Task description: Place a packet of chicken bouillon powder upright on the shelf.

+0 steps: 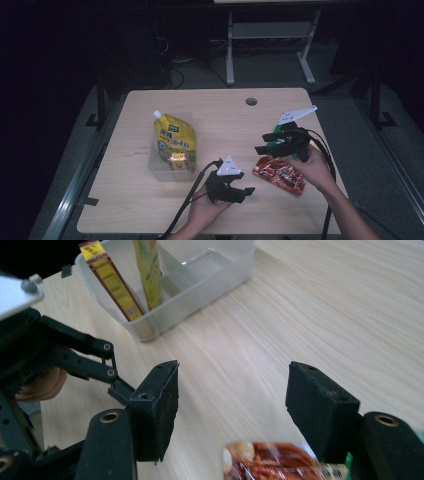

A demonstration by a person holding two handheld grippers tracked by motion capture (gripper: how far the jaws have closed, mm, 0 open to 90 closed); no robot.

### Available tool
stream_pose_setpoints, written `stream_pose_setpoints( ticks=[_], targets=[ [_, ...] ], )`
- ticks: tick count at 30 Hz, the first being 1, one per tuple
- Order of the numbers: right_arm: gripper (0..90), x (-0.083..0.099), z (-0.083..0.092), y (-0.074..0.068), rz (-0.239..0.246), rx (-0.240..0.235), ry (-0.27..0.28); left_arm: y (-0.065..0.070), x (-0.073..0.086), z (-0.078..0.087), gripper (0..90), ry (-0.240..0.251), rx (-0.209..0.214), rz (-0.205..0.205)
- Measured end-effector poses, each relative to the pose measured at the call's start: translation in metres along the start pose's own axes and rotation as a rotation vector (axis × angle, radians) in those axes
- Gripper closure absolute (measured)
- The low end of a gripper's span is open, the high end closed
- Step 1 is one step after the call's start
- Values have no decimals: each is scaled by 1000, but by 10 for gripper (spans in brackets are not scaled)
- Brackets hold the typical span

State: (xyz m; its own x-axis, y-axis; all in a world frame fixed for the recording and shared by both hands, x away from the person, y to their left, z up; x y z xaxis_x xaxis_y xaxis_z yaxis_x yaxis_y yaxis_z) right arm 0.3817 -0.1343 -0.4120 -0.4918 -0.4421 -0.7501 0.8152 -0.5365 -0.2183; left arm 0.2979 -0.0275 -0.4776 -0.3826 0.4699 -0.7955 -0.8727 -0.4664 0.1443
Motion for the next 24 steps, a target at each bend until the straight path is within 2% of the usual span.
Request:
stream_pose_setpoints(
  ticks=[4, 9, 12, 16, 19, 24],
  targets=[
    [370, 10, 8, 7, -20, 18, -6, -1, -5, -6, 402, -2, 5, 11],
    [367, 24, 18, 19, -58, 50, -12, -6, -11, -15, 440, -5, 0, -4],
    [365, 32, 23, 28, -80, 71, -11, -7, -14, -22, 486, -5, 2, 9],
    [364, 48, 30, 43, -121, 105, -12, -10, -16, -31, 540, -11, 1, -3],
    [362, 54, 33, 48, -142, 115, -15, -12, -18, -36, 566, -24, 5, -7],
    [363, 70, 38, 62, -187, 152, -19, -14, -20, -45, 646, -26, 14, 12]
  ],
)
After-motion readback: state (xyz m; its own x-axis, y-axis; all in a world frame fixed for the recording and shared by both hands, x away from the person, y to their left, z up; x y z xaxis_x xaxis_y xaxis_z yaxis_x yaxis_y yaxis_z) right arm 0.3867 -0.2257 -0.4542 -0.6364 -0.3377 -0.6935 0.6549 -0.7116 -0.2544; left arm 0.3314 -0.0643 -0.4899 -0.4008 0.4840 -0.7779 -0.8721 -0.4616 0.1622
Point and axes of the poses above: each handheld gripper's, and its own axes: z roughly backward along the jaws, x roughly out of its underside, y roughly to its right, the point moved 9 cm from there along -z, roughly forward along the jaws, and after that the axes turned 1 degree about -x, right-handed, at the moved point
